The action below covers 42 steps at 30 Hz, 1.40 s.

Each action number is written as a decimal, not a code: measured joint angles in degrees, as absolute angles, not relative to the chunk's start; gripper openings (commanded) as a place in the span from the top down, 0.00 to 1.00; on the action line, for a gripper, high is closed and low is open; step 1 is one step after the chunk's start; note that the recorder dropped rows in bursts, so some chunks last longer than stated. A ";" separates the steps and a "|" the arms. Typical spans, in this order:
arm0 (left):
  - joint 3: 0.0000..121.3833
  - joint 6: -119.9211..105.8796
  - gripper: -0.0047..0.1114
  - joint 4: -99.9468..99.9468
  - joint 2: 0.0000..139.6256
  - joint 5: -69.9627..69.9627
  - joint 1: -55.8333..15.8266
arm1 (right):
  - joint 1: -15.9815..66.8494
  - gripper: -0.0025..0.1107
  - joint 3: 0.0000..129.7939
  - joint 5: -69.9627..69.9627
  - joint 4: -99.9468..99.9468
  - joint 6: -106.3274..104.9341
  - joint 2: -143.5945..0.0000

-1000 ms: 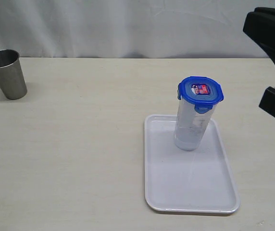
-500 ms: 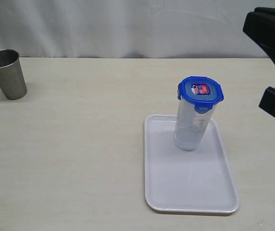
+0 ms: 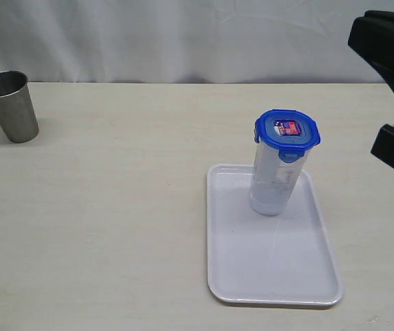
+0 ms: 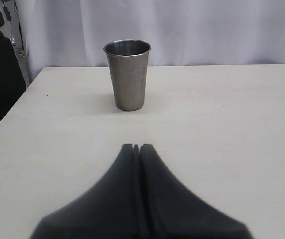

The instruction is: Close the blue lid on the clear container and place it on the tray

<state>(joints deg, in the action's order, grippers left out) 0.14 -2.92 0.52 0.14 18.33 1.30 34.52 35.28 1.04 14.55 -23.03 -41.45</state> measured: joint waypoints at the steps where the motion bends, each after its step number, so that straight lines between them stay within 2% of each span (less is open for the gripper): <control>1: 0.14 -2.92 0.96 0.52 0.14 18.33 1.30 | 34.52 0.94 35.28 1.04 14.55 -23.03 -41.45; 13: 0.14 -2.92 0.96 0.52 0.14 18.33 1.30 | 34.52 0.94 35.28 1.33 11.79 -27.71 -41.23; 23: 0.14 -3.04 0.96 0.52 0.14 18.33 1.30 | 33.16 0.94 19.63 22.94 7.47 -20.16 -28.78; 30: 0.14 -3.04 0.96 0.52 0.14 18.33 1.30 | 23.36 0.94 13.91 23.37 7.47 -16.88 -17.14; 42: 0.14 -3.04 0.96 0.52 0.14 18.33 1.30 | 5.13 0.94 13.42 8.98 7.23 -11.12 -3.49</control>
